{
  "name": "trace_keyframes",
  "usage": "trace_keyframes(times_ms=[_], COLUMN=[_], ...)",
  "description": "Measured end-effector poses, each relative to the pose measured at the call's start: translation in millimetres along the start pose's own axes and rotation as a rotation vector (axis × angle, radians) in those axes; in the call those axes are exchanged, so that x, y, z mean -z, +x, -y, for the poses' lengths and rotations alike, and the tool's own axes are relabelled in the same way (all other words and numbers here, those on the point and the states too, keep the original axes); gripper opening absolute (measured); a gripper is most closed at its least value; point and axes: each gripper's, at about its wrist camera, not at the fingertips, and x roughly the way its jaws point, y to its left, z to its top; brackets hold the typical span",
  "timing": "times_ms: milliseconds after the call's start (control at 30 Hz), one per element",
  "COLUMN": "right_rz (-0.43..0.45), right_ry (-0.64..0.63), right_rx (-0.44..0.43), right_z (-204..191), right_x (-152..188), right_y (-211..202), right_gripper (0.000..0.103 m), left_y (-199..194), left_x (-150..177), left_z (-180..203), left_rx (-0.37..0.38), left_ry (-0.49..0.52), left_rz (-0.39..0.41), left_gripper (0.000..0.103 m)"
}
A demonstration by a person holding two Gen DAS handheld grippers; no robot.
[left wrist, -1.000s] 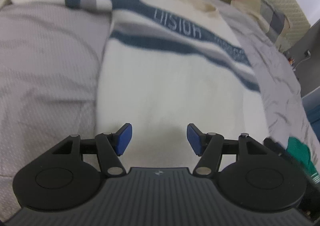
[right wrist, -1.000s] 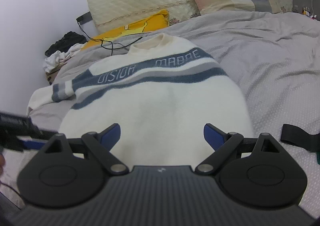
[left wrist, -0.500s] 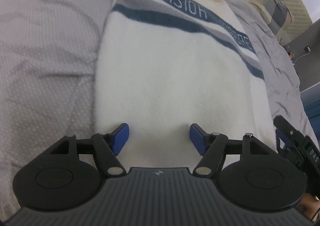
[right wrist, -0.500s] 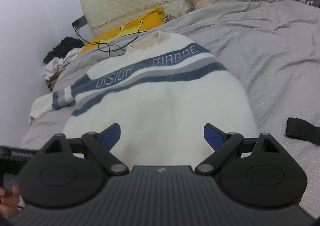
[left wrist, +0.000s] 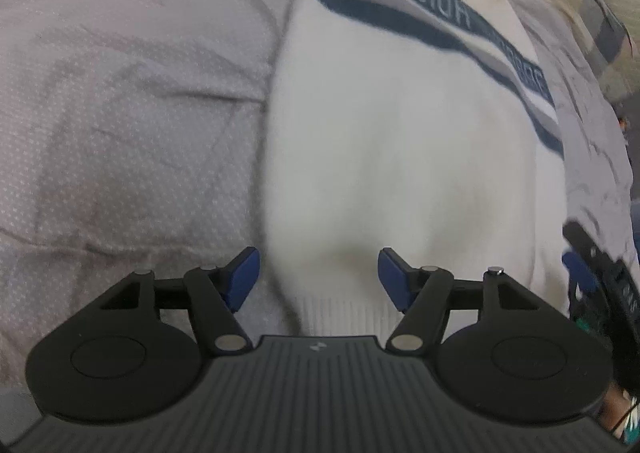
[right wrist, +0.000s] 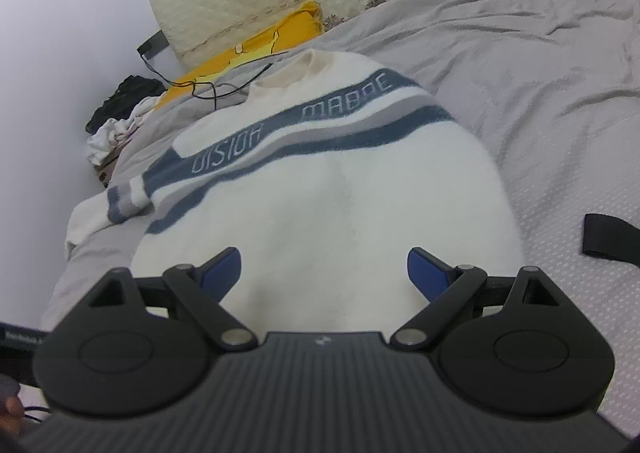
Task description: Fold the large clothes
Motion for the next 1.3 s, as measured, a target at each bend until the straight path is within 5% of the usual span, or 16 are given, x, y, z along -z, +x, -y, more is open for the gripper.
trace_keyframes(times_ms=[133, 300, 367, 600, 833, 1067, 1133, 1200, 1300], right_rz=[-0.010, -0.012, -0.007, 0.017, 0.046, 0.052, 0.059, 0.064, 0.076], right_ry=[-0.003, 0.005, 0.019, 0.001, -0.028, -0.029, -0.024, -0.023, -0.035], right_rx=[-0.017, -0.002, 0.000, 0.009, 0.031, 0.040, 0.036, 0.029, 0.026], right_z=[-1.9, 2.2, 4.9, 4.2, 5.2, 8.1, 8.7, 8.3, 6.4], right_x=[0.0, 0.3, -0.5, -3.4, -6.6, -6.6, -8.2, -9.9, -10.3], right_y=[2.6, 0.2, -2.0, -8.0, -15.1, -18.5, -19.5, -20.2, -22.7], right_gripper=[0.091, 0.092, 0.092, 0.092, 0.092, 0.091, 0.092, 0.091, 0.092], left_y=[8.1, 7.5, -4.9, -54.5, -31.6, -21.2, -25.9, -36.4, -56.4], left_x=[4.4, 1.6, -2.5, -7.5, -14.2, -18.2, -15.5, -10.6, -1.7], left_z=[13.0, 16.3, 14.7, 14.9, 12.9, 17.2, 21.5, 27.5, 45.0], left_rx=[0.004, -0.009, 0.003, -0.025, -0.153, -0.120, -0.120, -0.107, -0.092], left_ry=[0.038, 0.064, 0.060, 0.127, 0.149, 0.157, 0.184, 0.202, 0.260], left_rz=[-0.021, -0.030, -0.011, 0.081, 0.061, 0.038, 0.038, 0.058, 0.131], left_gripper=[0.046, 0.009, 0.007, 0.007, 0.007, 0.008, 0.015, 0.042, 0.051])
